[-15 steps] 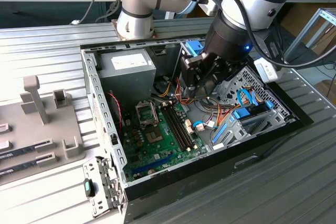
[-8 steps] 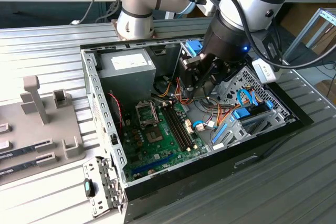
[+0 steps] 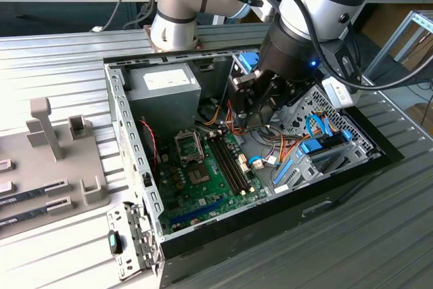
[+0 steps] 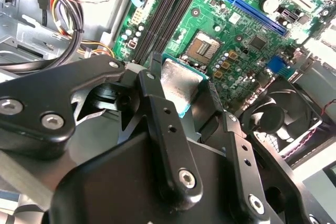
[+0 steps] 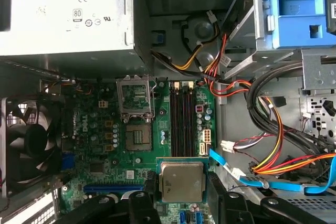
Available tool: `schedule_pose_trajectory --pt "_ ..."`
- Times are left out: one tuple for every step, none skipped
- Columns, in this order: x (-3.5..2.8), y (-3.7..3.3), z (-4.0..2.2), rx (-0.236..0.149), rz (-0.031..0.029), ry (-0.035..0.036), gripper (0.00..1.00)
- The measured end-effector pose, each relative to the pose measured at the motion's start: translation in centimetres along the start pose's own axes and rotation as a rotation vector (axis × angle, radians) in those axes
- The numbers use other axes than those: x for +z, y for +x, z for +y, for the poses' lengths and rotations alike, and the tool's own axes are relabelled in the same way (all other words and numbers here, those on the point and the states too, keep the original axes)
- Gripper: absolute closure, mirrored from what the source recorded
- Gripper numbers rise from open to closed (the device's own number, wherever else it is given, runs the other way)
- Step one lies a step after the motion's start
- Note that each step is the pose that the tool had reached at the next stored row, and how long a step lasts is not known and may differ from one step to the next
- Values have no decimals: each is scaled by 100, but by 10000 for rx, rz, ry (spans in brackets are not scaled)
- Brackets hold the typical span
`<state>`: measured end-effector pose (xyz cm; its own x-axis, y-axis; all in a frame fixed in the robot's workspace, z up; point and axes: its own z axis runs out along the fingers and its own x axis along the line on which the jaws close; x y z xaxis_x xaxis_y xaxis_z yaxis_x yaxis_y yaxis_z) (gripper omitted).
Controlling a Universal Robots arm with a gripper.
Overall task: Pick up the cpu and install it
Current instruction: 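Pick up the cpu and move it towards the insertion slot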
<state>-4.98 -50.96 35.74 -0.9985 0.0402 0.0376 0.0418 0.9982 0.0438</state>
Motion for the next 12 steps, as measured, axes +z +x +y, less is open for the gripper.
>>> schedule_pose_trajectory --pt "1 5 0 0 0 -1 53" --pt "2 9 -1 0 0 0 53" --pt "2 12 -1 0 0 0 53" --pt "3 16 -2 0 0 0 53" --pt "4 20 -2 0 0 0 53" --pt "4 23 -2 0 0 0 53" --pt "5 28 -3 0 0 0 53" --pt "6 31 -3 0 0 0 53" --pt "7 36 -3 0 0 -1 53" --pt "7 39 -4 0 0 0 53" --pt "8 44 -4 1 0 0 53" --pt "9 50 -5 1 0 0 53"
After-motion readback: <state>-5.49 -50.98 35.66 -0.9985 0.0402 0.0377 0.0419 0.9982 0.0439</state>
